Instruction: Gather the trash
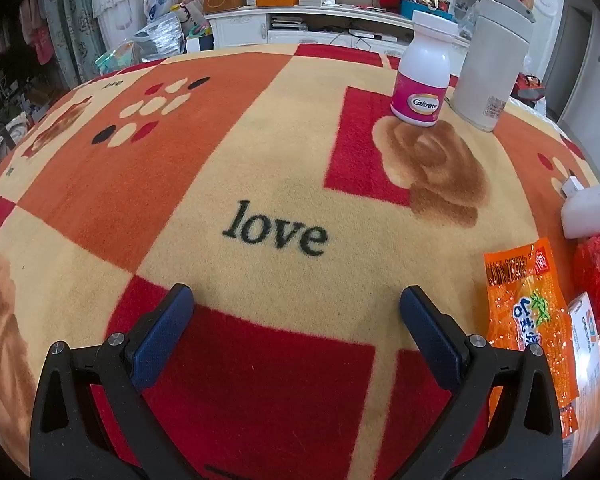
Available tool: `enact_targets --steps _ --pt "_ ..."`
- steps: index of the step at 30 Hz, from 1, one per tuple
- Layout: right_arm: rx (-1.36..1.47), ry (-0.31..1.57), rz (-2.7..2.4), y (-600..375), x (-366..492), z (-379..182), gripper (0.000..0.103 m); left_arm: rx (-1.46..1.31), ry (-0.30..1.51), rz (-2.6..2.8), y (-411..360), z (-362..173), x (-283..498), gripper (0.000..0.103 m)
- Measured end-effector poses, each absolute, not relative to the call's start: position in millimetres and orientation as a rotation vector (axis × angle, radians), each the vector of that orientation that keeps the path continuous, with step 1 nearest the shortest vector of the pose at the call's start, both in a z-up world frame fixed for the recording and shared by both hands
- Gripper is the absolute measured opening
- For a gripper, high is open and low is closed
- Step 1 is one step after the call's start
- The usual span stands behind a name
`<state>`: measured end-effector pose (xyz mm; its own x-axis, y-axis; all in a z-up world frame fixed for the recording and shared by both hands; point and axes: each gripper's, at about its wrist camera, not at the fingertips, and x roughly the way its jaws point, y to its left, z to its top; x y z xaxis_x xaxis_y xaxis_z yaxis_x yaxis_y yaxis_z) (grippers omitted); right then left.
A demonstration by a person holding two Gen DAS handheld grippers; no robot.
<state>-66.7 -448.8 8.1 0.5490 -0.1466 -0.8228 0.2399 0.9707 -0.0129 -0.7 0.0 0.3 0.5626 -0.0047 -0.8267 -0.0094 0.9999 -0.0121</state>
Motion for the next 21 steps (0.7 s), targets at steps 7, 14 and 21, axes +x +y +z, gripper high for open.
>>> enact_targets --steps 7,14,21 --pt "0.115 1.014 -0.203 -446.6 -70.0 10.5 0.103 -0.018 0.949 -0.005 -6.5 11.0 -29.7 0.102" --pt "0.042 1.037 -0.17 -431.8 -136.4 24.7 0.103 -0.056 0.83 -0.022 -36.3 52.6 -87.6 0.102" --pt "0.041 0.838 -0.132 -406.5 -189.2 71.4 0.103 -0.063 0.706 -0.119 -95.5 98.9 -133.3 0.102"
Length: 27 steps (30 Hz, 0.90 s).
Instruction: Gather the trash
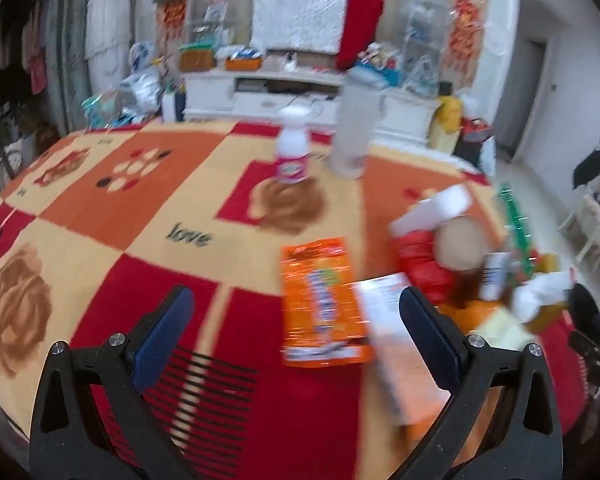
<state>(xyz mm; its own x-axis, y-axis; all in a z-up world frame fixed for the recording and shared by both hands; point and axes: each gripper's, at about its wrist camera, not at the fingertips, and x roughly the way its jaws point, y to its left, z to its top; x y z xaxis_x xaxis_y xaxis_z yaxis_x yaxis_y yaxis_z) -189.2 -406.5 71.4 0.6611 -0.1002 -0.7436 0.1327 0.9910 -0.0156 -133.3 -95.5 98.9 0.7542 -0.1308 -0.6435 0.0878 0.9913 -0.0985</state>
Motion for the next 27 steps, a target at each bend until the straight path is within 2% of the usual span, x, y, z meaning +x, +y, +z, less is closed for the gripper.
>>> enact_targets --steps 11,27 --pt "0.071 0.571 -0.078 -366.3 -192.9 144.1 0.103 -0.004 0.584 -0.203 -163.9 140.3 -171.2 0.102" --pt "0.126 0.513 -0.104 -373.3 -185.5 157.5 0.103 -0.067 0.529 -0.194 -164.6 152.2 -172.8 0.102"
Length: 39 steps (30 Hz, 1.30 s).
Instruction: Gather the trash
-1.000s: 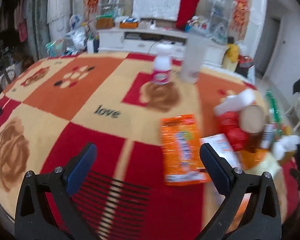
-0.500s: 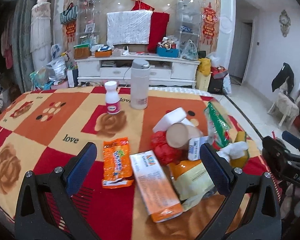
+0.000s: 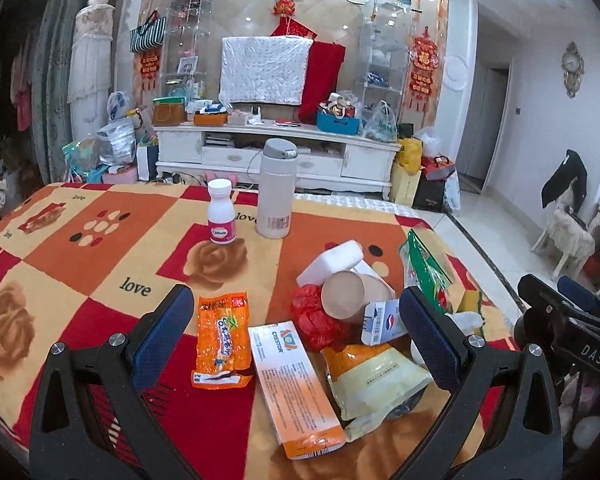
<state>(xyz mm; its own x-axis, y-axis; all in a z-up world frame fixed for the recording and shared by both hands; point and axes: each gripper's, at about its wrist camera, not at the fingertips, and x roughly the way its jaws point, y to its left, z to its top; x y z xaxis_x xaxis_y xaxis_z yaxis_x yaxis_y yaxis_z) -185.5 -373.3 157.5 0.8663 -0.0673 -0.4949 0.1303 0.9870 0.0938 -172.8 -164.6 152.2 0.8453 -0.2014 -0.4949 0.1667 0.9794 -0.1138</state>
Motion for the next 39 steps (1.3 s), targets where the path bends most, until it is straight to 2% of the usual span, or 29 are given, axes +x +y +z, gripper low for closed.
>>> enact_targets --steps 39 --pt "0.096 0.495 -0.104 -371.7 -173.4 166.5 0.103 -0.072 0.504 -0.182 -169.1 150.8 -166.6 0.102"
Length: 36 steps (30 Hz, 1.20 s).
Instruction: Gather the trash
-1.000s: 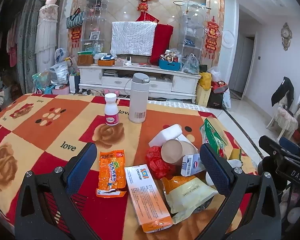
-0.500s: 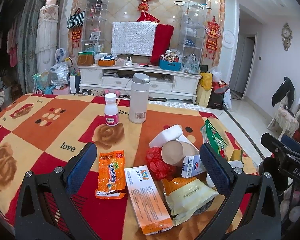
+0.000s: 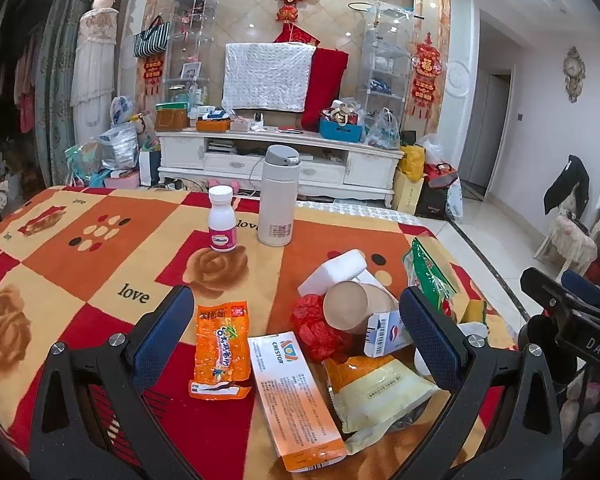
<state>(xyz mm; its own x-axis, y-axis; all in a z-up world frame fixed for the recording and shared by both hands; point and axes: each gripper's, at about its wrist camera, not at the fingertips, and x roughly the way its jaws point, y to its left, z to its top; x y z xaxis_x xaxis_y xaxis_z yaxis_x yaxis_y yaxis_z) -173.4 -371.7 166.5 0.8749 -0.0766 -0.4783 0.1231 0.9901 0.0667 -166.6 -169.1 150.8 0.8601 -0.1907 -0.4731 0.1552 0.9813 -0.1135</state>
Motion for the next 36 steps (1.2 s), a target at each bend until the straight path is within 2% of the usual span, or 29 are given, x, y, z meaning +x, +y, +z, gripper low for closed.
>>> enact_targets --steps 36 --pt "0.101 0.544 -0.1 -370.9 -169.5 154.7 0.103 -0.06 0.514 -0.167 -165.9 138.5 -166.7 0.102"
